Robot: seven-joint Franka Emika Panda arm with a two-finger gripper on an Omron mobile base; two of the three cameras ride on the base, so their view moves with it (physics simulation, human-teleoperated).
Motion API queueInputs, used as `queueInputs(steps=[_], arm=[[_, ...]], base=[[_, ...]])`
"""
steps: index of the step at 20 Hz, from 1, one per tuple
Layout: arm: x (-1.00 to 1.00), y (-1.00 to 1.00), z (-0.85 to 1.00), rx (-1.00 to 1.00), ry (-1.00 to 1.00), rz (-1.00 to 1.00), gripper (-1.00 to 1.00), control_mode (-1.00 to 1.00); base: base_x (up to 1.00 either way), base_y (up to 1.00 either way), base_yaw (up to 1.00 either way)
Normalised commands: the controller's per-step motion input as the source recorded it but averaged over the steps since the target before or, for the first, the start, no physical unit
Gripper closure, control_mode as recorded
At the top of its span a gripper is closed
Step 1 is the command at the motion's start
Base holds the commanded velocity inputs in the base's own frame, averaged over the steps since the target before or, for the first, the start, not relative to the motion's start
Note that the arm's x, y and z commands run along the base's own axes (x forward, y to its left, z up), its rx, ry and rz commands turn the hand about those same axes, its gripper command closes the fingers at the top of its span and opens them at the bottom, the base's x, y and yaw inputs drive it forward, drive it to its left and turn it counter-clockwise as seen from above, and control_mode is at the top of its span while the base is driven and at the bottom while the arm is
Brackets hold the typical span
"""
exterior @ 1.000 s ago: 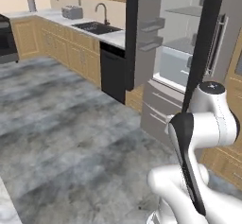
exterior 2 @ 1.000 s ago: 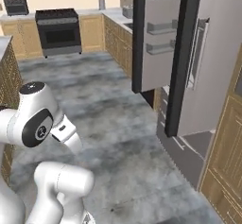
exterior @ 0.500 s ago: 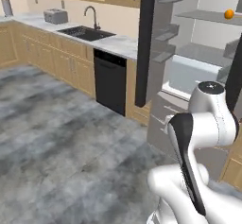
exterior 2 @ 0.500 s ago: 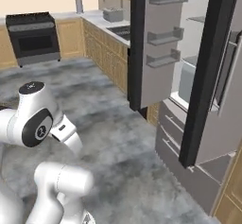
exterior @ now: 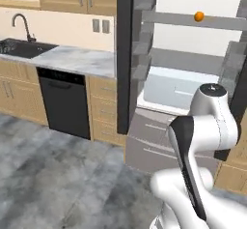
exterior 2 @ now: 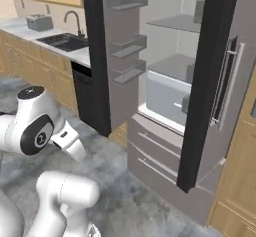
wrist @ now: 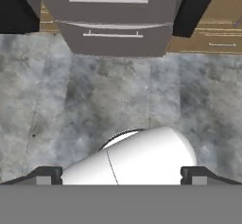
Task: Pick up the mango and orange from the fridge and place one fruit on each plate on the dining counter.
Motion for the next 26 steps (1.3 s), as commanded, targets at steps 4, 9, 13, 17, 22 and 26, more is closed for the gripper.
queueInputs(steps=[4,9,13,17,22,26], arm=[[0.0,0.0,0.0,0.0,0.0,0.0,-1.0,1.0],[0.0,0.0,0.0,0.0,0.0,0.0,-1.0,1.0],[0.0,0.0,0.0,0.0,0.0,0.0,-1.0,1.0],[0.0,0.0,0.0,0.0,0.0,0.0,-1.0,1.0],[0.0,0.0,0.0,0.0,0.0,0.0,-1.0,1.0],[0.0,0.0,0.0,0.0,0.0,0.0,-1.0,1.0]], base=[[0.91,0.01,-0.69],[0.9,0.0,-0.64],[0.65,0.54,-0.34],[0.13,0.58,0.0],[0.24,0.0,-0.06],[0.86,0.15,-0.22]])
